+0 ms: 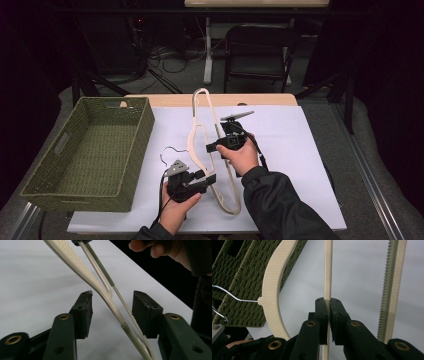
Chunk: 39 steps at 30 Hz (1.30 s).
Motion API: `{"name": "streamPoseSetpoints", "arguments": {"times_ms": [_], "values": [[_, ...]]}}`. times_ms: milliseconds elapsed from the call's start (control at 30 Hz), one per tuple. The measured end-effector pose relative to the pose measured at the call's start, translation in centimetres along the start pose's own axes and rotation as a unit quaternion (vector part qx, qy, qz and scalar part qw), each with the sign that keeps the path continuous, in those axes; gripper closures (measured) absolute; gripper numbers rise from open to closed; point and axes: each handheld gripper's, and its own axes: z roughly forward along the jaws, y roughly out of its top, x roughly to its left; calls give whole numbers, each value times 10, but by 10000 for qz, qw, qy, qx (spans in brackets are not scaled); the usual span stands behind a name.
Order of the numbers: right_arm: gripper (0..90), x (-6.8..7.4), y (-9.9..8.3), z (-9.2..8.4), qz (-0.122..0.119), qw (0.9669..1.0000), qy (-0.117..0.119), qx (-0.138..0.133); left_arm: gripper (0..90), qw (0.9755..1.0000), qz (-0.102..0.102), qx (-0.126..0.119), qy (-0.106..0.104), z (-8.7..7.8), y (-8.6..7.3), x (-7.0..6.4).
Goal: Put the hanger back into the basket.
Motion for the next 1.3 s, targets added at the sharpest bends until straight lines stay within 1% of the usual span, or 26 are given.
{"name": "streamPoseSetpoints", "arguments": {"times_ms": [67, 100, 200, 333, 500, 533, 700, 767, 833, 867, 933, 967, 1000, 1100, 1233, 1300], "values": [[856, 0, 0, 1, -2, 10000, 7, -14, 547, 10000, -6, -9, 60, 3, 0, -1], [856, 0, 0, 1, 15, 10000, 12, -7, 556, 10000, -4, 0, 45, 5, 0, 0], [856, 0, -1, 1, 21, 10000, 22, -37, 589, 9999, -115, -35, 62, 9, 0, 0], [856, 1, -1, 1, 21, 10000, 33, -39, 628, 9997, -214, -95, 79, 11, 0, 2], [856, 1, -1, 0, 0, 10000, 56, -12, 663, 9996, -221, -128, 95, 12, 1, 3], [855, 1, -1, 0, 1, 10000, 62, -16, 668, 9995, -248, -140, 106, 11, 1, 3], [856, 1, -2, 1, 15, 10000, 71, -25, 707, 9992, -364, -139, 47, 11, 2, 5], [855, 1, -2, 1, 15, 10000, 74, -32, 737, 9990, -428, -142, 21, 11, 2, 4], [855, 1, -2, 1, 18, 10000, 78, -35, 753, 9989, -432, -155, 4, 10, 3, 4], [855, 1, -2, 0, 25, 10000, 87, -18, 749, 9987, -465, -191, 6, 10, 3, 4], [854, 1, -1, 0, 44, 9999, 98, -31, 762, 9986, -499, -175, -39, 9, 4, 4], [854, 0, -2, 0, 51, 9999, 117, -85, 768, 9984, -535, -192, -62, 8, 5, 4], [854, 0, -1, -1, 53, 9999, 123, -51, 772, 9981, -574, -202, -71, 8, 5, 5], [853, 0, -1, -2, 68, 9999, 142, -66, 780, 9974, -673, -225, -88, 8, 5, 5], [853, 0, -1, -2, 70, 9998, 152, -108, 787, 9969, -735, -258, -99, 7, 6, 5], [852, 0, -1, -3, 71, 9998, 157, -118, 794, 9963, -811, -278, -108, 7, 6, 6]]}}
